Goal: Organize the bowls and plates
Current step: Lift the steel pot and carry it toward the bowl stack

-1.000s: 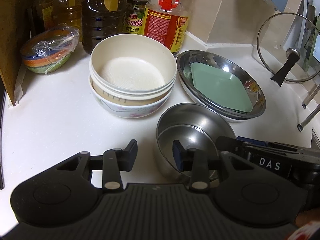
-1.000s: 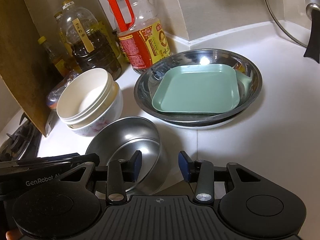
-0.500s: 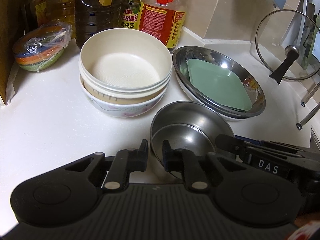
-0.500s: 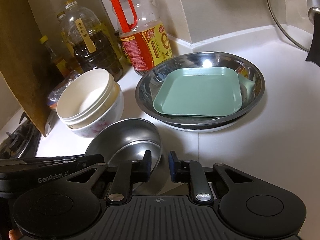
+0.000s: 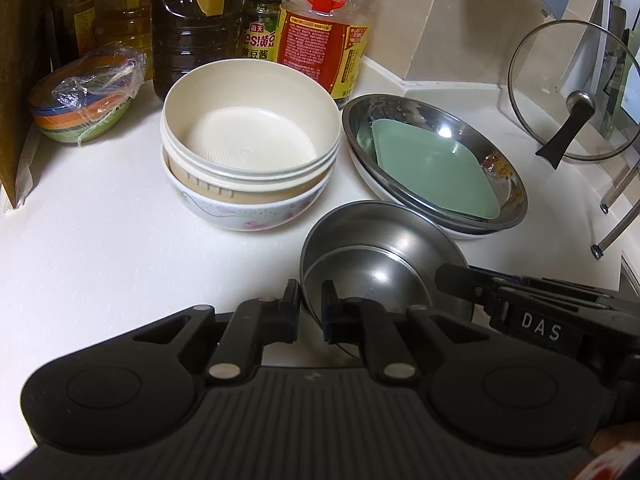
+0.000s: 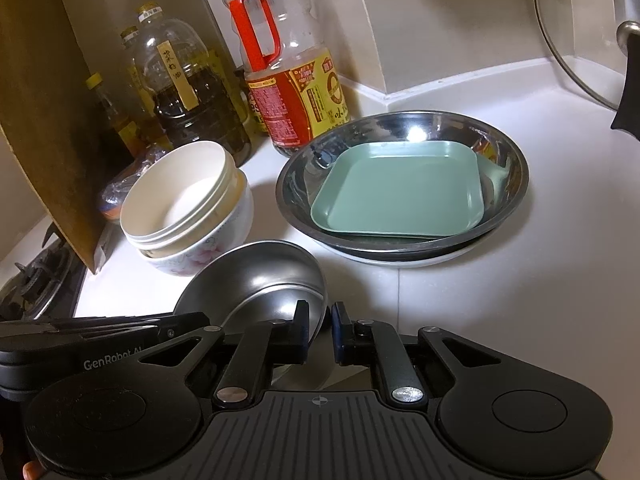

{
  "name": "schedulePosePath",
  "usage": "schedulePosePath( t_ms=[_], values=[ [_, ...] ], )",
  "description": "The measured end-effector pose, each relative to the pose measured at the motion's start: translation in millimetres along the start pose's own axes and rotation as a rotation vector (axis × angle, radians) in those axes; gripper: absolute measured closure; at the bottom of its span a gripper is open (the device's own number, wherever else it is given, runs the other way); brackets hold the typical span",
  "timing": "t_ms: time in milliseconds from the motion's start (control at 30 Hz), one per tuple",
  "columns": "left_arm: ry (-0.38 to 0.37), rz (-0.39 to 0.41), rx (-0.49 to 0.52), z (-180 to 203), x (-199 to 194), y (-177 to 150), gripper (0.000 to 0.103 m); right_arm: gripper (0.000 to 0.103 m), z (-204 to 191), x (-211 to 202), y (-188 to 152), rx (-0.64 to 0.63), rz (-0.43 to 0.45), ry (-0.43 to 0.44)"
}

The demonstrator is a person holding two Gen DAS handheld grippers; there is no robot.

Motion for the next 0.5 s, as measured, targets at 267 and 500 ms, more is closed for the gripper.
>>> schedulePosePath(
  t_ms=[267, 500],
  values=[
    [-0.006, 0.025, 0.010, 6.6, -13.5, -3.2, 0.094, 0.093, 0.2, -12.4, -1.0, 0.000, 0.020, 0.010],
    [-0.022, 0.056, 0.026, 17.8, -28.3, -0.7, 0.094, 0.093, 5.2, -29.8, 1.9, 0.014, 0.047, 0.020]
  ],
)
Point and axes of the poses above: each gripper's, at about its wrist camera, not at the fingertips, and x roughly the way its jaws point, z to its right, y to its top, the point moved 2 cm from there along x, roughly the way its jaws point, and after that the axes turned 12 degrees about -y, right-handed, at the moved point
